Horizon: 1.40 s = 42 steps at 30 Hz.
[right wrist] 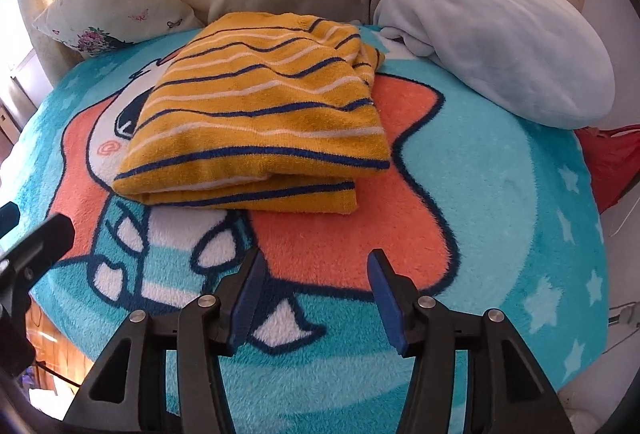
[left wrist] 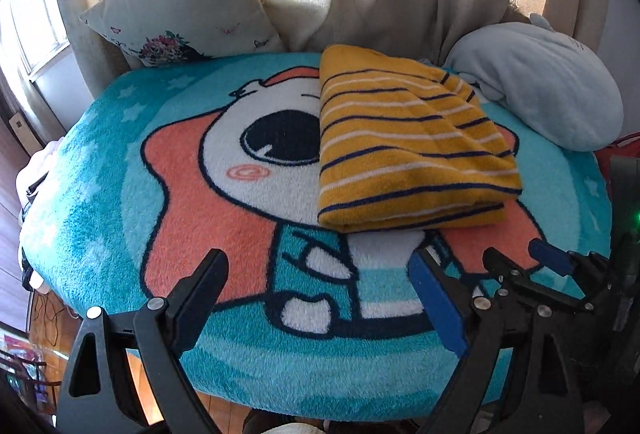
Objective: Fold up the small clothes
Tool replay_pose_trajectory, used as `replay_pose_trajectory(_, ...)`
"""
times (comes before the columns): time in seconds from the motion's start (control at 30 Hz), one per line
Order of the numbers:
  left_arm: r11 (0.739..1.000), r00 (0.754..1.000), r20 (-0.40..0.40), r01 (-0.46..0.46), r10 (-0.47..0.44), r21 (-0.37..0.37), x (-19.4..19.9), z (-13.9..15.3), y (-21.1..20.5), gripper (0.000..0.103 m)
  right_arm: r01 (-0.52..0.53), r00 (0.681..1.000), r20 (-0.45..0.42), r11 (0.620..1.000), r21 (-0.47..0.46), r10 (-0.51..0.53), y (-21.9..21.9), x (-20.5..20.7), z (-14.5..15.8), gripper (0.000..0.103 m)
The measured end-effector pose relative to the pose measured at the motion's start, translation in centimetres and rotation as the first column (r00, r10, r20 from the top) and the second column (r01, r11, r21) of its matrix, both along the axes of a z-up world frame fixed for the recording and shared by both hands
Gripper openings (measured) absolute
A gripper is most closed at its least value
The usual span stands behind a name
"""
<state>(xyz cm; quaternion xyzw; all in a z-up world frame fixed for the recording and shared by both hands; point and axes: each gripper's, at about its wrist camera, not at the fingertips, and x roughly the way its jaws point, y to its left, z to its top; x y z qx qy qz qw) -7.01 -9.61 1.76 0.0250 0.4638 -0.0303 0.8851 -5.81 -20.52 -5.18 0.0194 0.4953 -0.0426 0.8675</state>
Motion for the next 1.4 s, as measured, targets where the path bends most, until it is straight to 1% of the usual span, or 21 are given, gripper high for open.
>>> replay_pose_trajectory(0.33,1.000,0.999,-0.042,0.016,-0.015,0.014,0.8,-1.3,-0.5,0.091,-0.005,1.000,-0.002,0.997,-0.073,0.005,0.9,0.6,-0.1,0.059)
replay_pose_trajectory(0.53,1.000,0.997,-0.074,0.018,-0.018,-0.002,1.6,-1.9,-0.4,0.091,-0.003,1.000,-0.012,0.993,-0.115,0.001,1.2,1.1,-0.2,0.062)
replay_pose_trajectory(0.87,0.999,0.993,-0.112,0.032,-0.032,-0.007,2.6,-2.8,-0.6,0.091,0.017,0.998,-0.060,0.991,-0.133,-0.025,0.9,1.9,-0.9,0.062)
replay_pose_trajectory(1.4,1.000,0.988,-0.152,0.027,-0.027,-0.004,3.4,-4.1,-0.9,0.091,0.039,0.996,-0.068,0.990,-0.135,-0.049,0.6,2.4,-1.2,0.062)
